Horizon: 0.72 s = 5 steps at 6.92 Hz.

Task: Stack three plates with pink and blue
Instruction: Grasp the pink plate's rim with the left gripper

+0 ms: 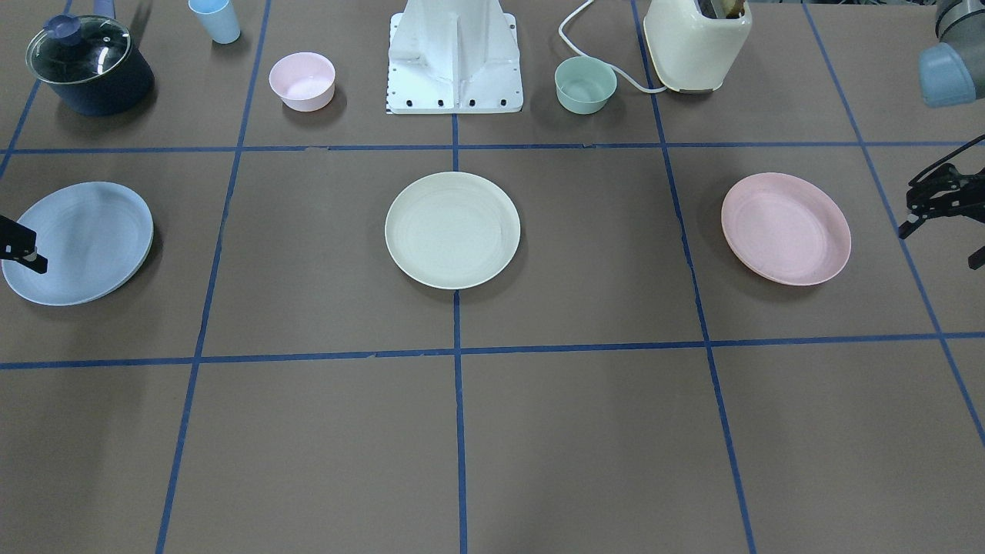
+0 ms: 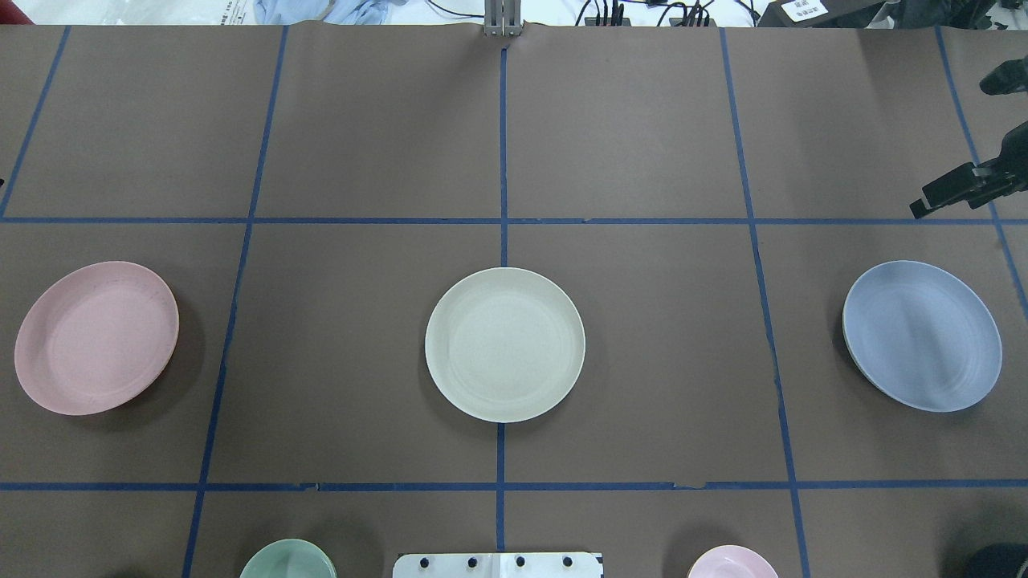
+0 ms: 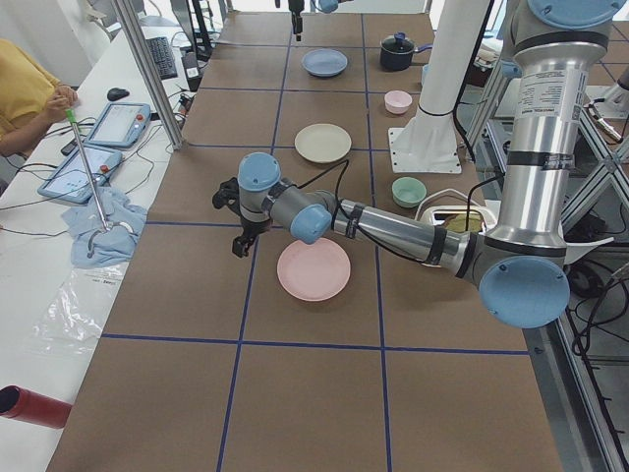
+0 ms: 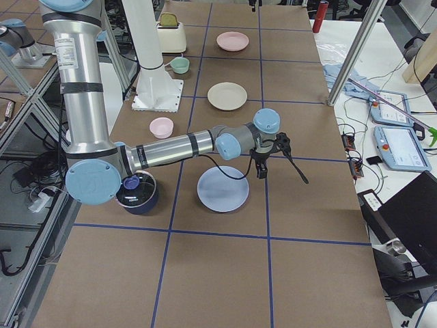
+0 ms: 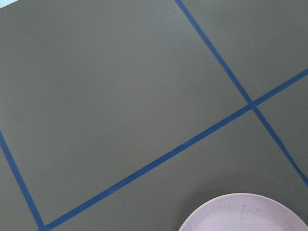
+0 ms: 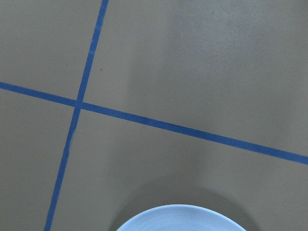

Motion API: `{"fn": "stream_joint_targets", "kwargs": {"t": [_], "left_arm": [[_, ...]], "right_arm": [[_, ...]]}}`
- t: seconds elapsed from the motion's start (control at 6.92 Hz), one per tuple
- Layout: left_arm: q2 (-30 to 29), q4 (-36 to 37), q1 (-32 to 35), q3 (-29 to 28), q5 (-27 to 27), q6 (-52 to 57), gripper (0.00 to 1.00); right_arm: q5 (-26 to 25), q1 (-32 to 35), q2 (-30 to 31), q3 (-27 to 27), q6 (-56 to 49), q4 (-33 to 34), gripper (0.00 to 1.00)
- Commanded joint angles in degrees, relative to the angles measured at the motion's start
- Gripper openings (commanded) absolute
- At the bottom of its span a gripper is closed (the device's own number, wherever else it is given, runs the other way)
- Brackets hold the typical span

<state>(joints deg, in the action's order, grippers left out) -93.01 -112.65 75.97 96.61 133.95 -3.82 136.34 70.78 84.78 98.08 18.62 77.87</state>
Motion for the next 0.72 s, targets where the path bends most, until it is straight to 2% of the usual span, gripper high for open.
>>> {"fn": "stream_joint_targets", "kwargs": {"t": [0.0, 0.29, 0.58], "left_arm": [[0.3, -7.7, -6.9, -7.8, 0.7, -3.0, 1.00], [0.1, -9.4, -11.7, -12.7, 1.0, -10.7, 1.00], [-0.2, -9.5, -13.6, -14.9, 0.7, -11.0, 0.99]], "right_arm": [[-3.3, 0.1, 0.4, -0.3, 0.0, 0.0, 1.00], [-3.3, 0.1, 0.6, -0.4, -0.1, 0.0, 1.00], [-3.1, -0.1, 0.7, -2.6, 0.0, -1.3, 1.00]]}}
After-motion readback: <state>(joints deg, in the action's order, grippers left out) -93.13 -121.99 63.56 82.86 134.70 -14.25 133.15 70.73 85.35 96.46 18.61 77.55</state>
